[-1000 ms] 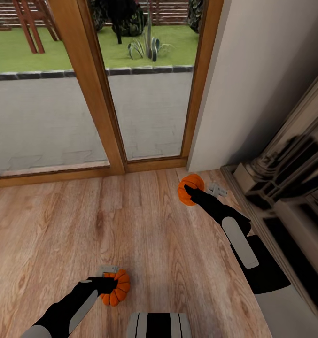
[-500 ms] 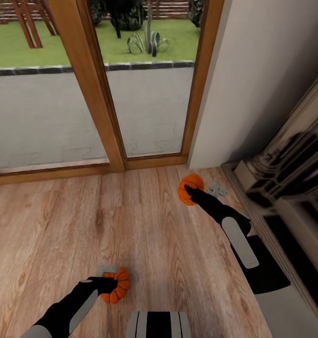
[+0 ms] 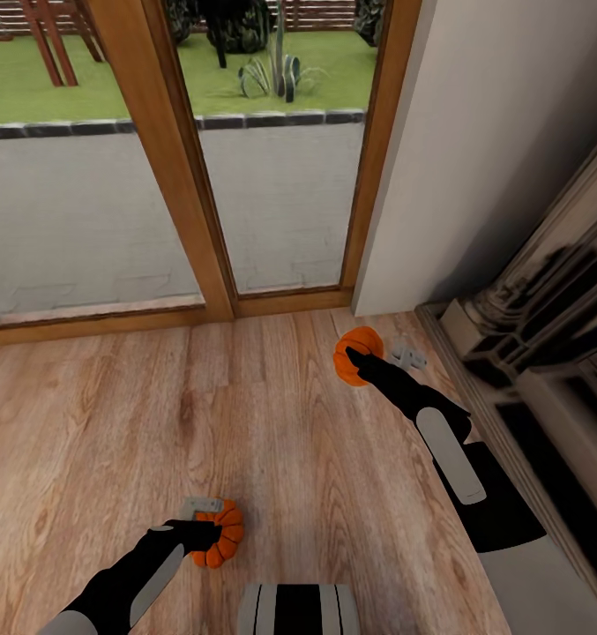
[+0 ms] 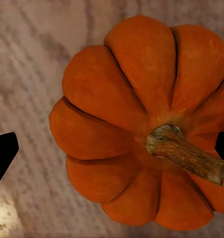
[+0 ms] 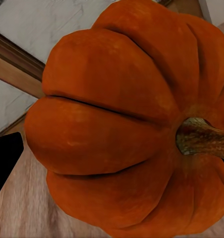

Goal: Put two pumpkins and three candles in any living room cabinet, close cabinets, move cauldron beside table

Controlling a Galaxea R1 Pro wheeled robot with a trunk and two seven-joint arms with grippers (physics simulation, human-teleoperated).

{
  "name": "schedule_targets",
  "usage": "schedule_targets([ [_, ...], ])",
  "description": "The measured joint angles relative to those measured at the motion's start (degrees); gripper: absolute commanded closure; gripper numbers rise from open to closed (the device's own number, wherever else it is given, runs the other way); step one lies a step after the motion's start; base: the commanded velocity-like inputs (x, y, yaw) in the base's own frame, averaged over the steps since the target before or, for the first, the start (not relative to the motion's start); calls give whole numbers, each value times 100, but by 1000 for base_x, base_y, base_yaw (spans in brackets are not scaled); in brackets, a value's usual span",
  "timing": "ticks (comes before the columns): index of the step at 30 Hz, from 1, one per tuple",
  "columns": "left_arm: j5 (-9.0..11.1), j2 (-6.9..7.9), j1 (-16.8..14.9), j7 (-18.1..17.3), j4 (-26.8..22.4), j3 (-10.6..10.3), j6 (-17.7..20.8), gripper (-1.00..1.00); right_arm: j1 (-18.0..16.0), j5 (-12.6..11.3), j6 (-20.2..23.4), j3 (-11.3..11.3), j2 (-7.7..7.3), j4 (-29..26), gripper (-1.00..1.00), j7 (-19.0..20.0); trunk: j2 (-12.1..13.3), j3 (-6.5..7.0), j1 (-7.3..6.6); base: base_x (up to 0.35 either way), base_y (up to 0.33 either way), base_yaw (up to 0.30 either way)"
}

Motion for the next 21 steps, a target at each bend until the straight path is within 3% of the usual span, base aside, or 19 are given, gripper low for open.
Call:
schedule_targets([
  [11, 1, -38, 0, -11, 0, -9, -3, -100, 0, 0, 0, 0, 0, 7, 100, 0, 0, 0, 0, 0, 0, 0],
  [16, 51, -63, -2, -15, -130, -16, -12, -100, 1, 1, 3, 0, 0, 7, 100, -1, -7, -110, 12, 0, 0, 0],
  [21, 59, -78, -2, -13, -113, -18, -15, -100, 0, 0, 0, 0, 0, 3, 100, 4, -7, -110, 12, 0, 0, 0],
])
